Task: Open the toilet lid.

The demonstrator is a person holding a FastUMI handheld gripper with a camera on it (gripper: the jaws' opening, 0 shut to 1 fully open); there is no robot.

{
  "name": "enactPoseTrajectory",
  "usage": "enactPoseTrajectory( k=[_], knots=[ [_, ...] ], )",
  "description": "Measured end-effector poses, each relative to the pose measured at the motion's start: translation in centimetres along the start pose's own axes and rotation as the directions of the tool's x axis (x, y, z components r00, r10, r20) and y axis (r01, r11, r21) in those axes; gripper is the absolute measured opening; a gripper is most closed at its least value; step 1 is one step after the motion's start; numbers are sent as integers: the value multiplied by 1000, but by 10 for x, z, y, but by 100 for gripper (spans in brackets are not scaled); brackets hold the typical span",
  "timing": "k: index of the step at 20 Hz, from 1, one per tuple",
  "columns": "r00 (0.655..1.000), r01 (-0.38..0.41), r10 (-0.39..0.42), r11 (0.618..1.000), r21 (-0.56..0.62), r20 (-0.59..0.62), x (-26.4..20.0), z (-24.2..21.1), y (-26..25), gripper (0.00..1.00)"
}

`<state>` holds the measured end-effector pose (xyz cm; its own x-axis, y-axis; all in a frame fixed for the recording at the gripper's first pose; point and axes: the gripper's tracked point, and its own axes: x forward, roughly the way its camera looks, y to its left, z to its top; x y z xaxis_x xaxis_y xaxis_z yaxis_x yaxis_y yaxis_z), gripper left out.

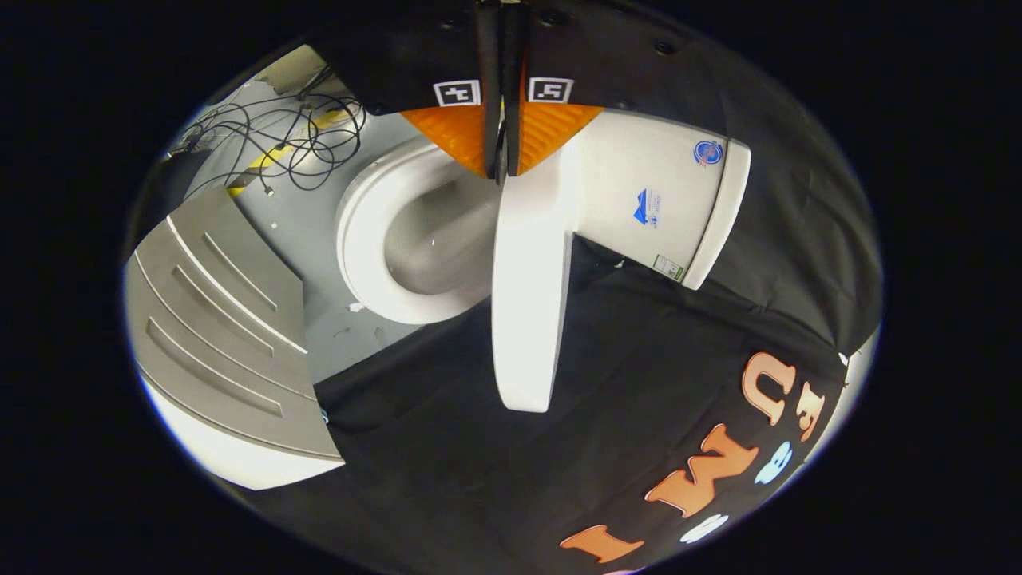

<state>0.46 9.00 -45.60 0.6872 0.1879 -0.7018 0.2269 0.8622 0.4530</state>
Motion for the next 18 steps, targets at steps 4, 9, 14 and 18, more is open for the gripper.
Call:
enactPoseTrajectory(
  k=[4, 9, 14, 18],
  knots=[
    [999, 33, -32, 999, -32, 38, -6, 1, 21, 8],
    [994, 79, -76, 996, -37, 79, -7, 2, 28, 8],
    [991, 112, -104, 989, -95, 83, -9, 2, 42, 8],
    [991, 113, -102, 985, -131, 89, -11, 3, 58, 8]
  ],
)
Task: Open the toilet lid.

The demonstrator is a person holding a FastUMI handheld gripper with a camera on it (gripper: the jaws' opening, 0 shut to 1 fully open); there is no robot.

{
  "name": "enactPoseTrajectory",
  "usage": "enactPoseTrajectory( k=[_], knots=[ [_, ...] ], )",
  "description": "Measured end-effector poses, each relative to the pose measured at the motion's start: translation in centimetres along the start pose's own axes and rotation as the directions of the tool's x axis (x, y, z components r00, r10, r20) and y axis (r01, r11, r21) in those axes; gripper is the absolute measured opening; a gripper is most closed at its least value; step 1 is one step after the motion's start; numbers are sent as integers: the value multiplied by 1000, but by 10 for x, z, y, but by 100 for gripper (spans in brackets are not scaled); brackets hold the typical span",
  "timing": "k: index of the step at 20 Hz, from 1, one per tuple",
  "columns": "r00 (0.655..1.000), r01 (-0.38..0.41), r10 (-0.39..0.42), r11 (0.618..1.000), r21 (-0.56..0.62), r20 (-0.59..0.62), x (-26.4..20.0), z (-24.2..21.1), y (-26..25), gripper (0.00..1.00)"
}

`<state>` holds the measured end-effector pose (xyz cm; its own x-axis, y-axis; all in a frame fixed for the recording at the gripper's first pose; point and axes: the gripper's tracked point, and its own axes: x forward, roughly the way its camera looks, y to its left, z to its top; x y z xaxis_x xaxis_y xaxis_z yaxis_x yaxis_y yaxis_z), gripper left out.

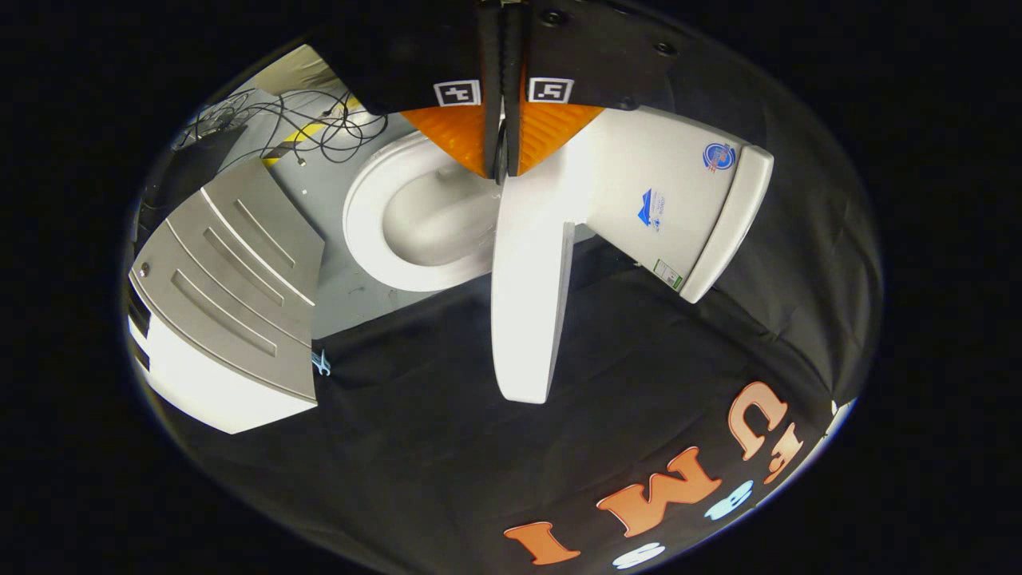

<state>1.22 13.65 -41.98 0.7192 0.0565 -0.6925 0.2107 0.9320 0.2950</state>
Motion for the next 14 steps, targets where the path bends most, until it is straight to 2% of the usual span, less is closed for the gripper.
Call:
enactPoseTrajectory(
  k=[14],
  knots=[
    [998, 16, -9, 992, -124, 56, -14, 2, 62, 8]
  ],
)
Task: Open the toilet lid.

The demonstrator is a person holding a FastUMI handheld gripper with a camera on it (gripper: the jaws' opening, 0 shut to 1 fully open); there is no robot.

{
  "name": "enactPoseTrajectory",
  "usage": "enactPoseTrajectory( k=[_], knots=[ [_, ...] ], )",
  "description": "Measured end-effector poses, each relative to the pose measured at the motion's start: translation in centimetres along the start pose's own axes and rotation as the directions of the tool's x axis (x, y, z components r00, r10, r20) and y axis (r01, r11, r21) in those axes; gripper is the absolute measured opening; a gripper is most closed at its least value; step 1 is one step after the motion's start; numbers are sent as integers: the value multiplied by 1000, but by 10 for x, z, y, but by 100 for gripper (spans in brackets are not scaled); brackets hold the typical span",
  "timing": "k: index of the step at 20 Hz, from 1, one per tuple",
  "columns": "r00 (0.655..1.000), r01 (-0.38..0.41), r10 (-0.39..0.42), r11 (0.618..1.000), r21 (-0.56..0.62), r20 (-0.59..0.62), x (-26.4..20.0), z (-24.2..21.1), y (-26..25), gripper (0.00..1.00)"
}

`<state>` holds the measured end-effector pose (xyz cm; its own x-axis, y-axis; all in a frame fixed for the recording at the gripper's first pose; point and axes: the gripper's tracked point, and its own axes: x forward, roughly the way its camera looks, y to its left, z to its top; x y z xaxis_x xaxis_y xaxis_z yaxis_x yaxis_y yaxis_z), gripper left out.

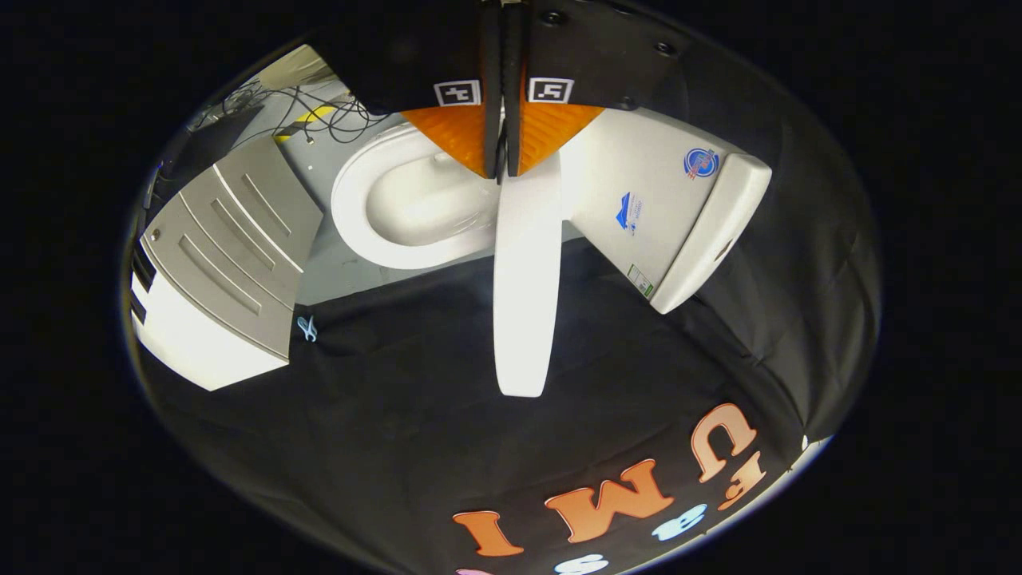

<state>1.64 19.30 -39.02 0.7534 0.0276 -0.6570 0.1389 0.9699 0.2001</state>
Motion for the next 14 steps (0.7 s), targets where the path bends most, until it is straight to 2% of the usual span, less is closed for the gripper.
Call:
enactPoseTrajectory(
  k=[14],
  knots=[
    [998, 44, -35, 982, -185, 54, -10, -1, 73, 8]
  ],
)
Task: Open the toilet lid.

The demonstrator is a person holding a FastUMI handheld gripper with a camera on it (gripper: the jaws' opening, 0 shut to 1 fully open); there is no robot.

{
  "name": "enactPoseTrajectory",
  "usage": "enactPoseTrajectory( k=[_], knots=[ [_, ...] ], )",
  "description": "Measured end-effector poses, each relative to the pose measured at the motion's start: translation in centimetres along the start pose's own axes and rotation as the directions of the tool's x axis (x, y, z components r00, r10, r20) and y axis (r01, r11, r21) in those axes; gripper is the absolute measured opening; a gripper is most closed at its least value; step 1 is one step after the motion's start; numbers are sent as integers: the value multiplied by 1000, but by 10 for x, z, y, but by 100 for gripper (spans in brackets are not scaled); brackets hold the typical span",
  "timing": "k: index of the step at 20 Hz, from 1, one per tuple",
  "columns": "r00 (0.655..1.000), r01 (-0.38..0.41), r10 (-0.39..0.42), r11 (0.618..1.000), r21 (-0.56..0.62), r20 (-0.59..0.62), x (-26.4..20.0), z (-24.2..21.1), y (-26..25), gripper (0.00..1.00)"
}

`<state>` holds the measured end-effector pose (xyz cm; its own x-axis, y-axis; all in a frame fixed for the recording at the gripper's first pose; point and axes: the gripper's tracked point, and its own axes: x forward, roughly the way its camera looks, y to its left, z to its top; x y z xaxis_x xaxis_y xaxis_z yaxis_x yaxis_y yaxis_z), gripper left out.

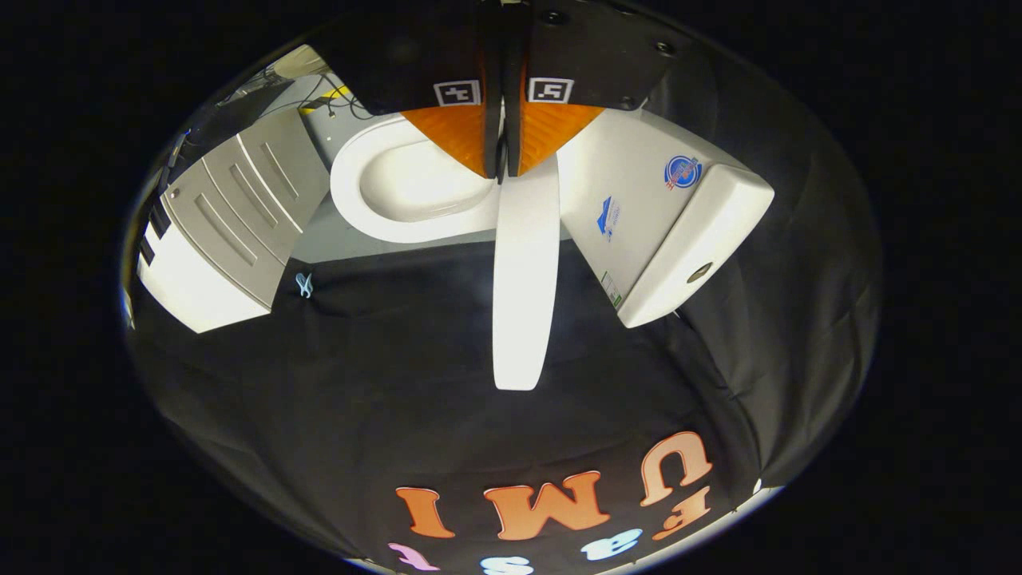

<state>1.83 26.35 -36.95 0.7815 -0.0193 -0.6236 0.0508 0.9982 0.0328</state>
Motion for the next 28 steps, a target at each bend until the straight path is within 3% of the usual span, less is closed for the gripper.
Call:
enactPoseTrajectory(
  k=[16, 23, 28],
  knots=[
    [999, -38, 43, 986, -164, 32, -3, -5, 100, 8],
    [996, -81, 90, 966, -246, 24, 1, -17, 150, 8],
    [996, -62, 78, 944, -323, 35, 3, -23, 164, 8]
  ],
)
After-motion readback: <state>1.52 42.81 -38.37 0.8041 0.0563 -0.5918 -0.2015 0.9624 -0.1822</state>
